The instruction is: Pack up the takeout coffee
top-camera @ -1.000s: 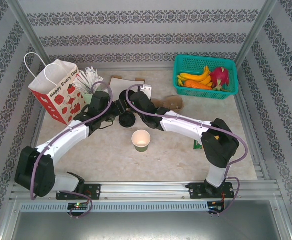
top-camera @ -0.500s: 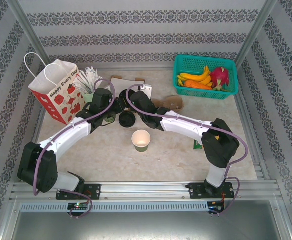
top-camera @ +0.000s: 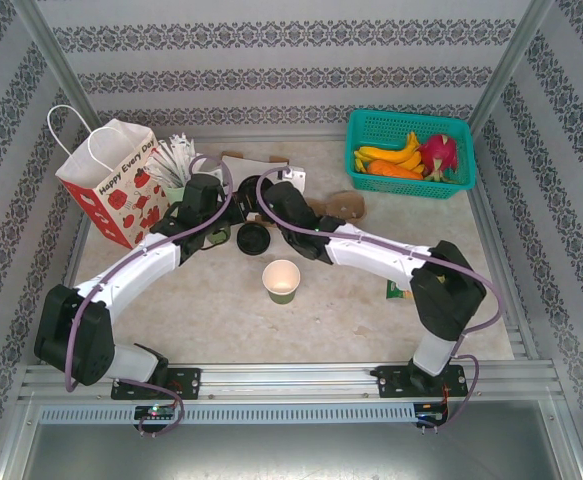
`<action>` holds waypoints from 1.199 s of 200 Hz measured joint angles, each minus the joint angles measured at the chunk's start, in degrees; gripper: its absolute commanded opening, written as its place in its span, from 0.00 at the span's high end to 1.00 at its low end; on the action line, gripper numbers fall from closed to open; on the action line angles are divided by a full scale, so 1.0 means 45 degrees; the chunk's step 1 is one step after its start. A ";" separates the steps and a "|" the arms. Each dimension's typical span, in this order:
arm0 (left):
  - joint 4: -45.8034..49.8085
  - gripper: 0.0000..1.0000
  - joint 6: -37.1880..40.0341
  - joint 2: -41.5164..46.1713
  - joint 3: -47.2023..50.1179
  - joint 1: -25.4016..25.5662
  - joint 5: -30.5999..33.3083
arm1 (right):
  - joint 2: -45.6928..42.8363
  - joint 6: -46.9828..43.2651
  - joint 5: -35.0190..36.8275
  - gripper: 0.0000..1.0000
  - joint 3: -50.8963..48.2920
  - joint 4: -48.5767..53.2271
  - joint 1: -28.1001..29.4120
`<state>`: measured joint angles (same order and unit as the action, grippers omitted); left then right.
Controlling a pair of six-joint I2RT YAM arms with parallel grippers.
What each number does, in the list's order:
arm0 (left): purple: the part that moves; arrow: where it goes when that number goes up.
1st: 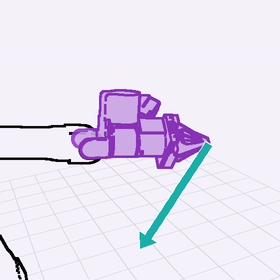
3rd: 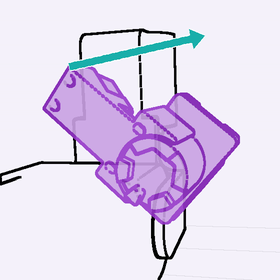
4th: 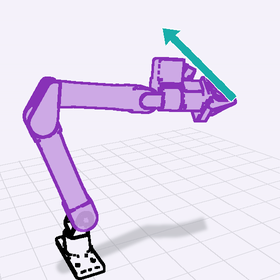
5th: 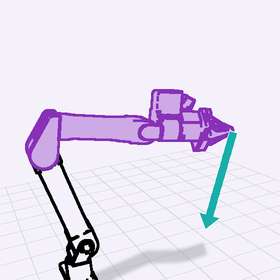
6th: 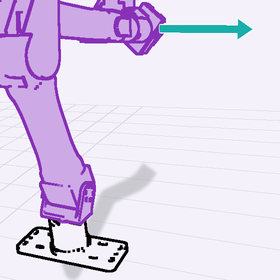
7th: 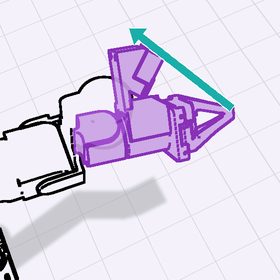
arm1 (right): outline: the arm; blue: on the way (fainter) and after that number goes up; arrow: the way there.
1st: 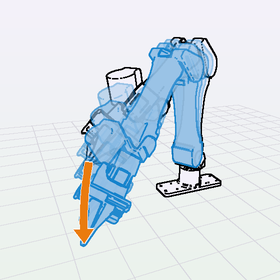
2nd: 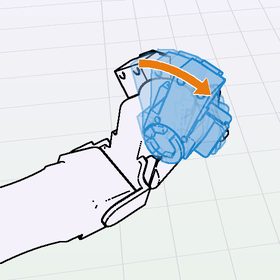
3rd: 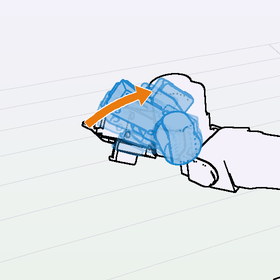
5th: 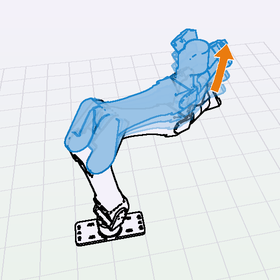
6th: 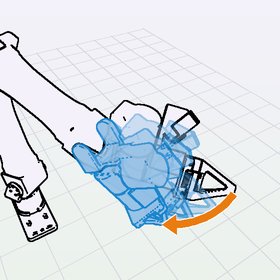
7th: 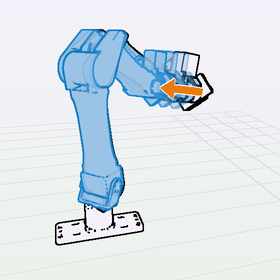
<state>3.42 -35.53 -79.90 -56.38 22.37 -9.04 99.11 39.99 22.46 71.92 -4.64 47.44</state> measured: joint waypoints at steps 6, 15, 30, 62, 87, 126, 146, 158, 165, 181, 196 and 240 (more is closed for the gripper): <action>-0.0005 1.00 0.0321 0.0000 -0.0083 0.0000 0.0044 | -0.0223 0.0044 -0.0253 0.47 -0.0131 -0.0073 -0.0073; 0.0000 1.00 0.0797 0.0000 -0.0204 0.0000 0.0136 | -0.0559 0.0063 -0.0729 0.44 -0.0296 -0.0102 -0.0228; 0.0005 1.00 0.1647 0.0000 -0.0461 0.0005 0.0413 | -0.1190 0.0374 -0.1564 0.39 -0.0539 -0.0180 -0.0733; -0.0063 1.00 0.3604 0.0000 -0.1180 0.0039 0.1263 | -0.2725 0.1715 -0.2919 0.28 -0.1209 -0.0374 -0.1894; -0.0491 1.00 0.5027 -0.0107 -0.1569 0.0126 0.1642 | -0.3492 0.3531 -0.4381 0.23 -0.1511 -0.0729 -0.2628; -0.1914 1.00 0.6946 -0.0733 -0.2200 0.0214 0.1685 | -0.3565 0.7130 -0.6377 0.23 -0.1525 -0.1821 -0.3492; -0.2832 1.00 0.7951 -0.1054 -0.2215 0.0369 0.1744 | -0.3565 0.8480 -0.6931 0.23 -0.1486 -0.2370 -0.3507; -0.3196 1.00 0.8519 -0.1171 -0.2215 0.0510 0.1787 | -0.3565 0.9131 -0.7077 0.23 -0.1428 -0.2628 -0.3419; -0.3395 1.00 0.8811 -0.1200 -0.2215 0.0568 0.1792 | -0.3551 0.9471 -0.7121 0.23 -0.1394 -0.2773 -0.3405; -0.3745 1.00 0.9340 -0.1214 -0.2220 0.0685 0.1783 | -0.3400 1.0210 -0.7174 0.24 -0.1224 -0.3230 -0.3400; -0.3993 1.00 0.9617 -0.1214 -0.2225 0.0699 0.1715 | -0.3070 1.0768 -0.7227 0.26 -0.0957 -0.3614 -0.3332; -0.4537 1.00 1.0103 -0.1214 -0.2220 0.0792 0.1685 | -0.1700 1.2094 -0.7441 0.35 -0.0330 -0.5090 -0.3162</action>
<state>-16.99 9.93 -85.36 -66.37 25.93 -1.45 91.46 94.41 -11.03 70.43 -27.55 33.21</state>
